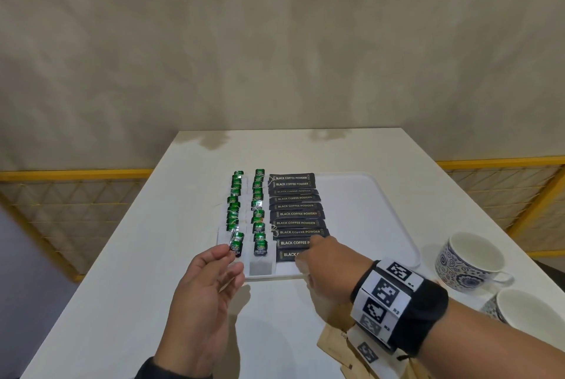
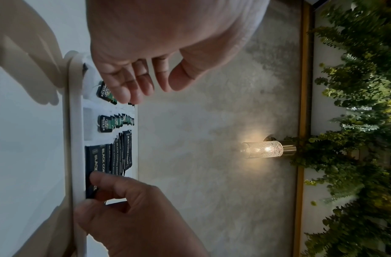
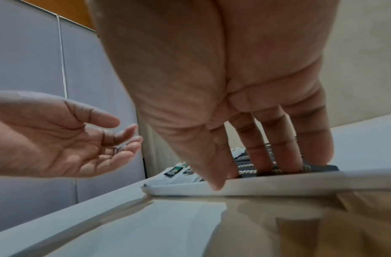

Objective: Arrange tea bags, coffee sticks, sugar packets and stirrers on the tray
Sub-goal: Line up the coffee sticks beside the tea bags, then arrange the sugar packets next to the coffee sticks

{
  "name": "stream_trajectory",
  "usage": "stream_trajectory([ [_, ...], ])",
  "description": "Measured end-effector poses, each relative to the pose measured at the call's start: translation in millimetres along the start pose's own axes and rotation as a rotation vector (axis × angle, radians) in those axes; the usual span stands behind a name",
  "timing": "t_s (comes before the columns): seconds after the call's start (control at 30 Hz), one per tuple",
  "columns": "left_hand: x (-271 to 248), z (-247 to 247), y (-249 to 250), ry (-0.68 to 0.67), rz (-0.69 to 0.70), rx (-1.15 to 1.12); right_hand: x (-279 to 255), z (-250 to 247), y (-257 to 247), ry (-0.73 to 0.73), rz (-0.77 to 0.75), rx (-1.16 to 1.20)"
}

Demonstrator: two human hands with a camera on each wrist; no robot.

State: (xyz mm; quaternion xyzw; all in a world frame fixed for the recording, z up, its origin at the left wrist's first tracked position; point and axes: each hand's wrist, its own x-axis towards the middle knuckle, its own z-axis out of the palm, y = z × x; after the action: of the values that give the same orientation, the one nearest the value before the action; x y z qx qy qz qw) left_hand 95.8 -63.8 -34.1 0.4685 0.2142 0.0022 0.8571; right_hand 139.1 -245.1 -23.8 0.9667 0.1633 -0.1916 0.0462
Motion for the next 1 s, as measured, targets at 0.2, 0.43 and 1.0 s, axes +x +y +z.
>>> stream_trajectory([
  [0.2, -4.1, 0.7, 1.9, 0.004, -0.005, 0.003, -2.7, -2.1, 3.3, 0.050, -0.011, 0.087],
  [0.43, -11.1, -0.9, 8.5, -0.005, -0.033, 0.076, -37.6, -33.2, 24.3, 0.163, -0.024, 0.271],
  [1.0, -52.6, 25.7, 8.5, -0.397, 0.022, 0.690, -142.4, -28.5, 71.3, 0.300, 0.181, 0.358],
])
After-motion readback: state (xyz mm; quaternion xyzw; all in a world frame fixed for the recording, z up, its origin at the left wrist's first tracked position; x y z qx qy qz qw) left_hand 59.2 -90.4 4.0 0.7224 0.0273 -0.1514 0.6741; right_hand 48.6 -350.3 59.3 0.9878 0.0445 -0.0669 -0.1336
